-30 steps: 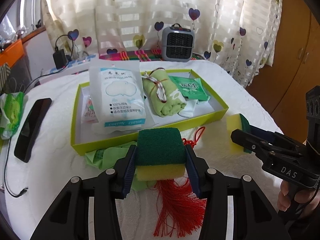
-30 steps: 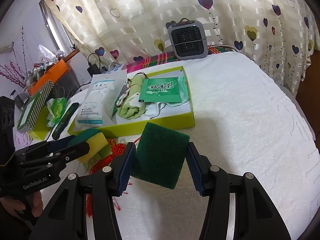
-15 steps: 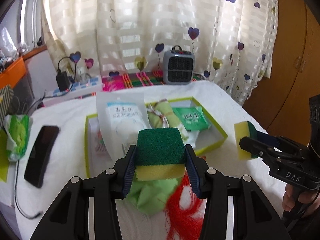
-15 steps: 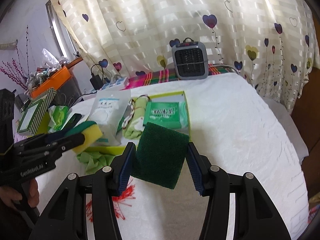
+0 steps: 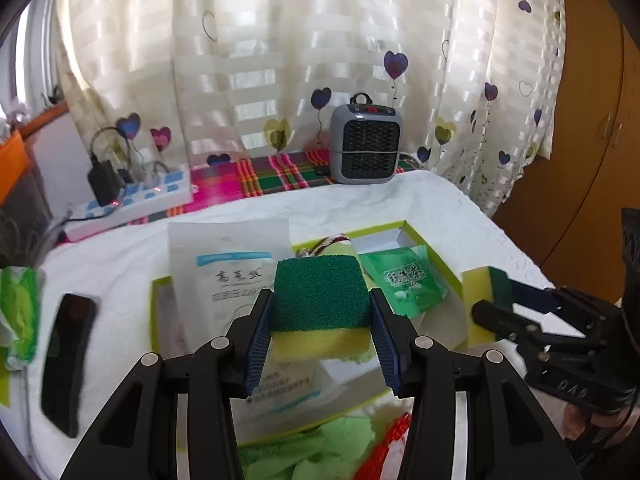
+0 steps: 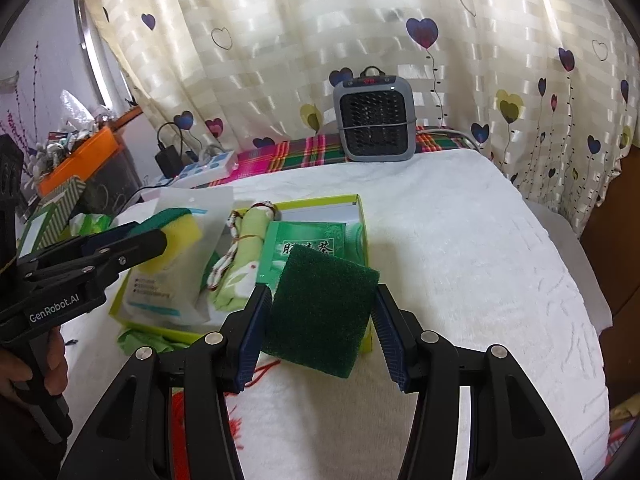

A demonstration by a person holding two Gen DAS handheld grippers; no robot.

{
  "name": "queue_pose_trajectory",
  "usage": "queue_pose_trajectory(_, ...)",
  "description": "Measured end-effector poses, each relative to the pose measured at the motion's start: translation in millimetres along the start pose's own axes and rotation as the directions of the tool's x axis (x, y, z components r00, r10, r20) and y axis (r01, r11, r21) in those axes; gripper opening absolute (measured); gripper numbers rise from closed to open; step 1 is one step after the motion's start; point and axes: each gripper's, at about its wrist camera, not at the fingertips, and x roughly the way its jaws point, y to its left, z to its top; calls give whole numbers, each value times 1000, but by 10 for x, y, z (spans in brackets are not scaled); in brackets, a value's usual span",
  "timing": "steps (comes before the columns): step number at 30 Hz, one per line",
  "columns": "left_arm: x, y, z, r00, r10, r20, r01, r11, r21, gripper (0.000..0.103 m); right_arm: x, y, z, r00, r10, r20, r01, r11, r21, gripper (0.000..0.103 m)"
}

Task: Organize soft objects
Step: 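Lower the scouring pad into the box lid with the right gripper while the left lowers the sponge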

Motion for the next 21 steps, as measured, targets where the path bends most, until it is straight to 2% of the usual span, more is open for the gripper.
queue_pose_trajectory(8,300,-41,-36,997,77,-29,-75,995,61,46,239,50,17,999,-44,-32,43,998,-44,52)
queue_pose_trajectory(21,418,-145,-50,993,114,-9,-113,988,108,46,446,122,-4,995,-74,-65,69,994,-80,52)
